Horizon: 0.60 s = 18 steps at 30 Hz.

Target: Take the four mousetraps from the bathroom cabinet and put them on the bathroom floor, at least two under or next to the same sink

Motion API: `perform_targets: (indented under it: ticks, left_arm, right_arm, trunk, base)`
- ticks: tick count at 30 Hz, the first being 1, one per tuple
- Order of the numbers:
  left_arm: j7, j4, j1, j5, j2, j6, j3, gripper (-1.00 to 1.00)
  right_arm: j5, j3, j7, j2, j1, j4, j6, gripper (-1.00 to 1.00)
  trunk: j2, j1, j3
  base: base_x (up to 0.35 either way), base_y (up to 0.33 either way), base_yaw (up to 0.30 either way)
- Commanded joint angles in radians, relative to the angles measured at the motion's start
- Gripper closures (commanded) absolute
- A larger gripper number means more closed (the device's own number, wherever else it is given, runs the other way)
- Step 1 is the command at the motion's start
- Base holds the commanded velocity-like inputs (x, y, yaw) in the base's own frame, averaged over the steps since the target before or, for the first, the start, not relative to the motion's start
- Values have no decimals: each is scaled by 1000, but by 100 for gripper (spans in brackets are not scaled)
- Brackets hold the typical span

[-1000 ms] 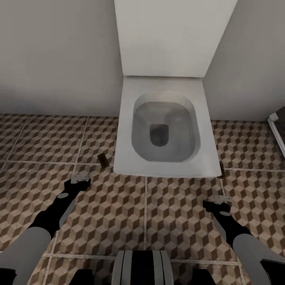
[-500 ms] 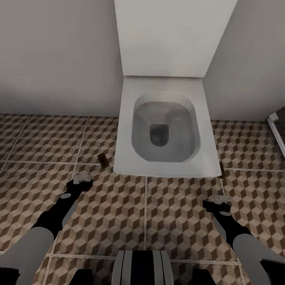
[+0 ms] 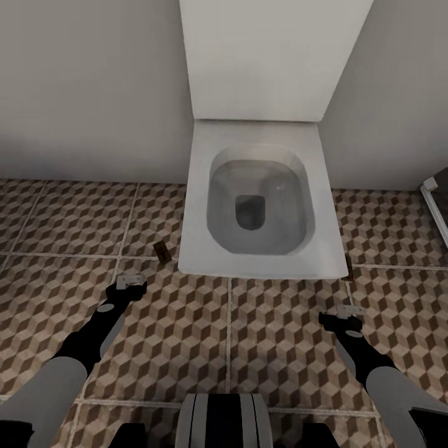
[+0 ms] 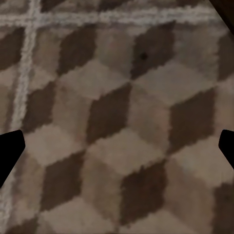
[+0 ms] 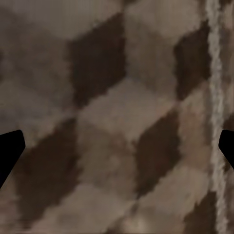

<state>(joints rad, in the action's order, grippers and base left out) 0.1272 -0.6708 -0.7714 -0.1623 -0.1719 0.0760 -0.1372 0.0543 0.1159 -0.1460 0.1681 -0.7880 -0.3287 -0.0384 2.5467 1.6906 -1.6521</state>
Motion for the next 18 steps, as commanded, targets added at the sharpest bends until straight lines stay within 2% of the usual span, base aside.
perform_targets:
  ticks: [1, 8, 18]
  left_arm:
    - [12, -2, 0, -11, -2, 4, -8, -100]
    - [18, -2, 0, -14, -1, 1, -8, -100]
    - [18, -2, 0, -16, 0, 6, -8, -100]
  right_arm:
    - [6, 6, 0, -1, 0, -1, -3, -100]
    - [6, 6, 0, -1, 0, -6, -3, -100]
    - [6, 6, -1, -1, 0, -7, -3, -100]
  trunk:
    - [0, 0, -1]
    - [0, 0, -1]
    - [-2, -5, 38]
  base:
    - [0, 0, 0]
    - [0, 0, 0]
    - [0, 0, 0]
